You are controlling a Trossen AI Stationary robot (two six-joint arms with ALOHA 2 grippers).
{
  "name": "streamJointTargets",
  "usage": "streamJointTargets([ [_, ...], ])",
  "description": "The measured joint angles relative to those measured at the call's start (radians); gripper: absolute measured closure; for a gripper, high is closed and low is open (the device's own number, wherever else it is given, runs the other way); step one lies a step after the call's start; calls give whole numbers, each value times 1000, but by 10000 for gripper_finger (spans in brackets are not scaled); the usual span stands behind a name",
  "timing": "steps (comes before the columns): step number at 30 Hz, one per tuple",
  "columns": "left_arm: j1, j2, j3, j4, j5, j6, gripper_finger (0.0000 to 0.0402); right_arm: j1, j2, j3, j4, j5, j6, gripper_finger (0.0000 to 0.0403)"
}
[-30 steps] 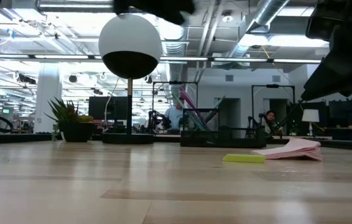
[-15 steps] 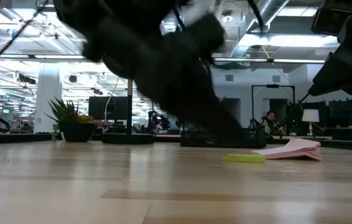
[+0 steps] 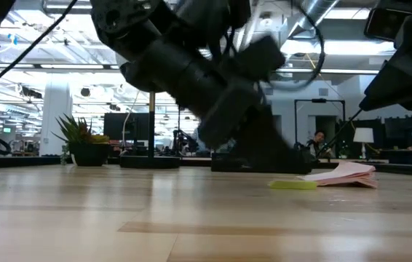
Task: Pick and place office supplies into organizer
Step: Put the green eraser into the black desk organizer
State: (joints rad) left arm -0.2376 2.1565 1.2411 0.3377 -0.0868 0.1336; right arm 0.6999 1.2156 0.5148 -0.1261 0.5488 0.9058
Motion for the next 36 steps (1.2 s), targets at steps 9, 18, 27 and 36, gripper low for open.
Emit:
streamJointTargets([
  [9, 74, 10, -2, -46, 64, -113, 272, 0, 0, 0, 0, 0, 2, 281],
  [18, 72, 109, 4, 27, 88, -193, 272, 0, 0, 0, 1, -1, 3, 280],
  [27, 50, 112, 4, 7, 9, -209, 279, 0, 0, 0, 1, -1, 3, 280],
  [36, 46, 108, 5, -14, -14, -305, 358, 0, 0, 0, 2, -1, 3, 281],
])
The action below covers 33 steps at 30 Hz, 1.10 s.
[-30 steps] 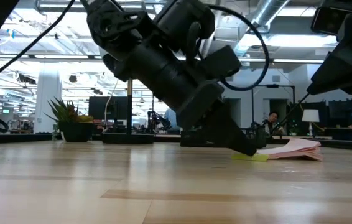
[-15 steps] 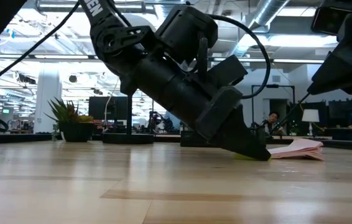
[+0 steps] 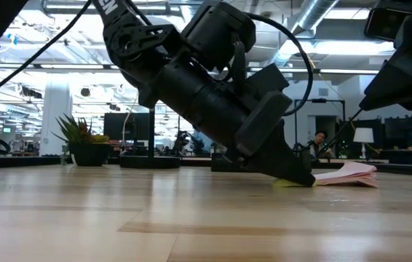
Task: Pick and place office supplies into organizer
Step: Put the green eraser into the black desk organizer
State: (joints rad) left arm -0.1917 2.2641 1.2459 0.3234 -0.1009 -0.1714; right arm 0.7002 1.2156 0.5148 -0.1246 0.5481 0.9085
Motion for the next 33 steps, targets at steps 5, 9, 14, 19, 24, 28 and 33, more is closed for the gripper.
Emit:
streamJointTargets([
  [5, 0, -6, -1, 20, -5, -78, 358, 0, 0, 0, 3, 0, 0, 281],
  [9, 0, -50, -1, -19, -20, -101, 362, 0, 0, 0, 3, 0, 0, 281],
  [14, 11, -170, -9, -185, -192, -18, 365, 0, 0, 0, 6, 0, 0, 281],
  [19, 91, -255, -4, -196, -330, 130, 367, 0, 0, 0, 6, 2, 0, 281],
  [24, 218, -267, -3, -126, -306, 216, 356, 0, 0, 0, 6, 3, 0, 282],
  [28, 314, -266, -3, -151, -267, 276, 369, 0, 0, 0, 6, 3, 0, 282],
  [33, 367, -265, -3, -166, -190, 314, 367, 0, 0, 0, 6, 3, -24, 282],
])
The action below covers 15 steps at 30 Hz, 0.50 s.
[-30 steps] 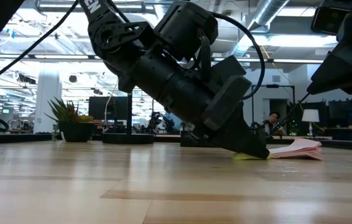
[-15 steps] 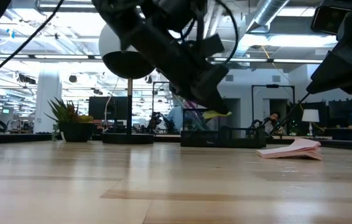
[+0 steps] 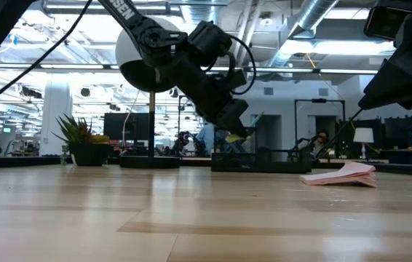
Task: Pick and place office supplies into organizer
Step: Put the green eraser into the black desk organizer
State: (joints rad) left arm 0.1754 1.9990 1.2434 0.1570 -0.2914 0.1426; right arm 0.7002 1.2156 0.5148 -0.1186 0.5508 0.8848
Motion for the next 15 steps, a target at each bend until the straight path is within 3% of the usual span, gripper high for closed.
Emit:
streamJointTargets([
  [9, 5, 17, 1, -50, -44, 19, 355, 0, 0, 0, 0, 0, -2, 282],
  [15, 20, 17, 2, -72, -61, -44, 314, 0, 0, 0, 0, 0, -2, 282],
])
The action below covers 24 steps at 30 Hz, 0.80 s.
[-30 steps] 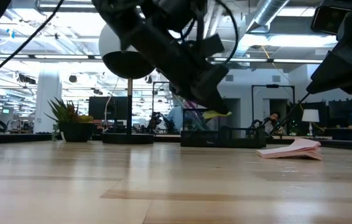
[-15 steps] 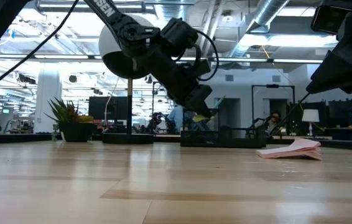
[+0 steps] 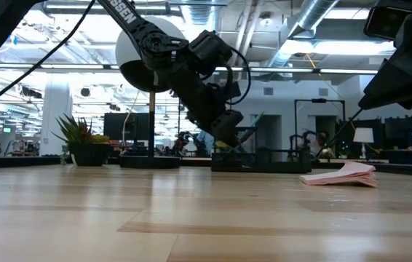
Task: Pick and place office supplies into organizer
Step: Put the green eraser into the black desk organizer, then put the pink sticky notes into the black desk organizer
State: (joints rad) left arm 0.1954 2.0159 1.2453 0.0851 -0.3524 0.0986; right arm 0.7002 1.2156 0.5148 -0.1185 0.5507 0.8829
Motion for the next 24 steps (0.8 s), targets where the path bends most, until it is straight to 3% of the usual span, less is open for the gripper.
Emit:
streamJointTargets([
  [9, -2, 0, 0, -83, -49, -55, 243, 0, 0, 0, 0, 0, 0, 282],
  [18, -30, -6, 12, -84, -77, -56, 234, 0, 0, 0, 0, -3, 7, 282],
  [24, -83, -31, 169, -243, -91, -57, 233, 17, 3, 0, -35, -122, 63, 282],
])
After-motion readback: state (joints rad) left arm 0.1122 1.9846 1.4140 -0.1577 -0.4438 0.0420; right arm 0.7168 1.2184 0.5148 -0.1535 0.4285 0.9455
